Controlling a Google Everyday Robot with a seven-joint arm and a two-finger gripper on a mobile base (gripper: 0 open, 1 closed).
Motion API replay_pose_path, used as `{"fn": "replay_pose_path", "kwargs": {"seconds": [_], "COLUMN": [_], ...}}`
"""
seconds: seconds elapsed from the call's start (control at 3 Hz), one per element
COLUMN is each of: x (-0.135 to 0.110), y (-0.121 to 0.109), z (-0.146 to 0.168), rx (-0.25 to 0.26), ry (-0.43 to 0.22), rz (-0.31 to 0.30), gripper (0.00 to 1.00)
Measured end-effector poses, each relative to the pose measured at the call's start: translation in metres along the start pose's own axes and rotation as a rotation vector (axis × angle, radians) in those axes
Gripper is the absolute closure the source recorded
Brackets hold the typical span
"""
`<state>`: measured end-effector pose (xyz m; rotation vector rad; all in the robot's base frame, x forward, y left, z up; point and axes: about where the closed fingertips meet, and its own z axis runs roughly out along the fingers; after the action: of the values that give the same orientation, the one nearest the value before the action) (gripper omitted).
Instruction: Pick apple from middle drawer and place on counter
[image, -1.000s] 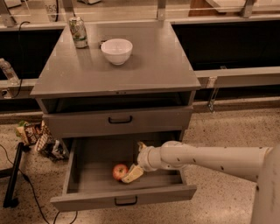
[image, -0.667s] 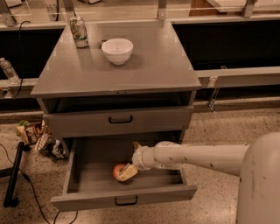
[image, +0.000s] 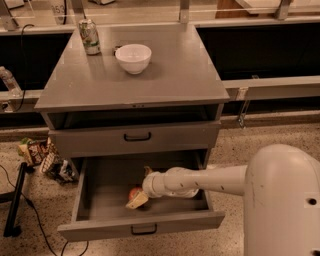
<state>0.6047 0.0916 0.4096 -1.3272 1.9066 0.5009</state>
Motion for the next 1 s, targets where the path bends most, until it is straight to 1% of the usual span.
{"fn": "replay_pose_path", "kwargs": {"seconds": [0.33,1.0], "x": [0.014,0.025], "y": [0.003,0.008], "z": [0.021,0.021], "rx": [0.009,0.012], "ry": [0.017,0.041], "rz": [0.006,0.021], "gripper": [0.0,0.0]}}
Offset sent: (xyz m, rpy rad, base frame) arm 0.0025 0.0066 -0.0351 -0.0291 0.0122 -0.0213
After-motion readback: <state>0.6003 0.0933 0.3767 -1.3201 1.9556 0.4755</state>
